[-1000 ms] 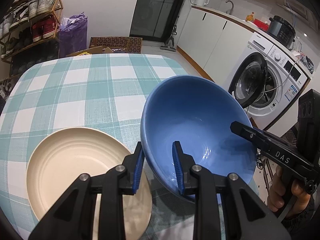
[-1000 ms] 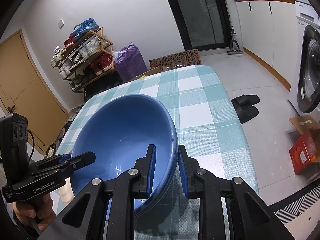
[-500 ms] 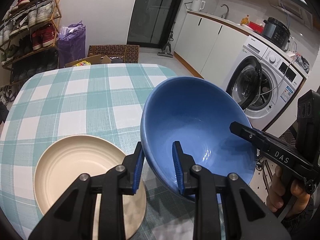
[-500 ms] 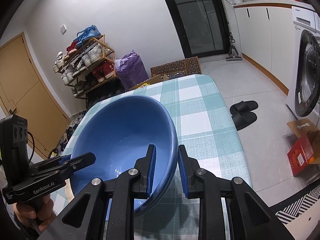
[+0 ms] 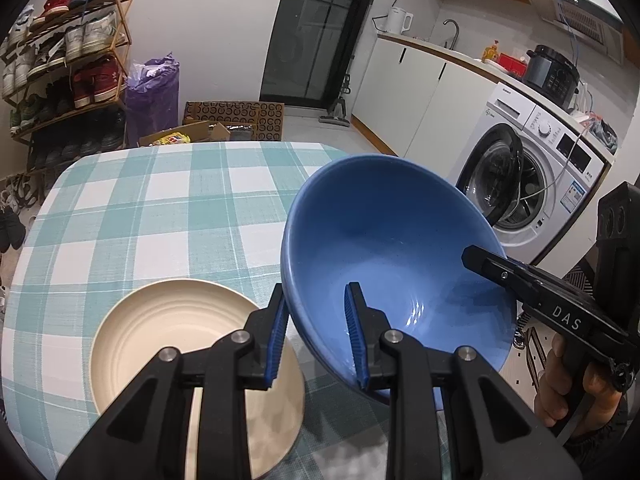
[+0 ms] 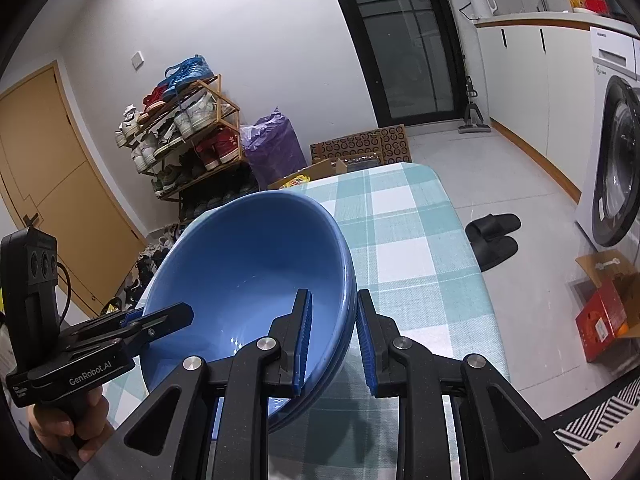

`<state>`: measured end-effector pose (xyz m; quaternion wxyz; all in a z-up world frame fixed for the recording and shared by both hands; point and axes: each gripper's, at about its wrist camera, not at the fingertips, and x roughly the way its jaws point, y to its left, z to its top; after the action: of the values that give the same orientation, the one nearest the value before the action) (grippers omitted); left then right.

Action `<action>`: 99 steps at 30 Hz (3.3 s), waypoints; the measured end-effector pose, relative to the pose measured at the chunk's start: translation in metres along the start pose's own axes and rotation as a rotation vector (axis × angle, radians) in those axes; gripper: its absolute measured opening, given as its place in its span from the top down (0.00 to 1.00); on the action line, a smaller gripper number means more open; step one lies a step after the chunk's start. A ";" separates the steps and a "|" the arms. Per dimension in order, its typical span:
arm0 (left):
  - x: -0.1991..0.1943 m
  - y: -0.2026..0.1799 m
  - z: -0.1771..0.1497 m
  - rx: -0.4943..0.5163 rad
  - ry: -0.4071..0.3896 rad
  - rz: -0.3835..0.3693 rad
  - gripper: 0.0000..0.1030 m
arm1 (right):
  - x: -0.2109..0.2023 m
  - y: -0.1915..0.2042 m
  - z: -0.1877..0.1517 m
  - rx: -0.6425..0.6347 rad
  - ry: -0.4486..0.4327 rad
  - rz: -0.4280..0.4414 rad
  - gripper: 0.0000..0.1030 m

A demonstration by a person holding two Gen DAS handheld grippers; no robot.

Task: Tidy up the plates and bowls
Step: 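Lift the stacked blue bowls with both grippers and carry them over the beige plates, then lower the stacked blue bowls onto the beige plate stack with both grippers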

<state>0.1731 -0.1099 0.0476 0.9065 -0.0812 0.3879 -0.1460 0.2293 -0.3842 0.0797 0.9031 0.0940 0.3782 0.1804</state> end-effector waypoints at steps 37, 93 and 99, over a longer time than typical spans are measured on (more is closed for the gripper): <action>-0.053 0.071 -0.013 -0.089 -0.060 0.115 0.74 | 0.029 0.089 0.006 -0.111 0.019 0.118 0.78; -0.033 0.137 -0.039 -0.185 0.006 0.173 0.74 | 0.107 0.134 -0.019 -0.152 0.175 0.145 0.78; -0.028 0.140 -0.040 -0.188 0.011 0.169 0.74 | 0.112 0.132 -0.020 -0.147 0.187 0.139 0.78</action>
<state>0.1539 0.0298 0.0026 0.9017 -0.1322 0.4103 -0.0325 0.2538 -0.2176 0.0330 0.8538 0.0365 0.4389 0.2775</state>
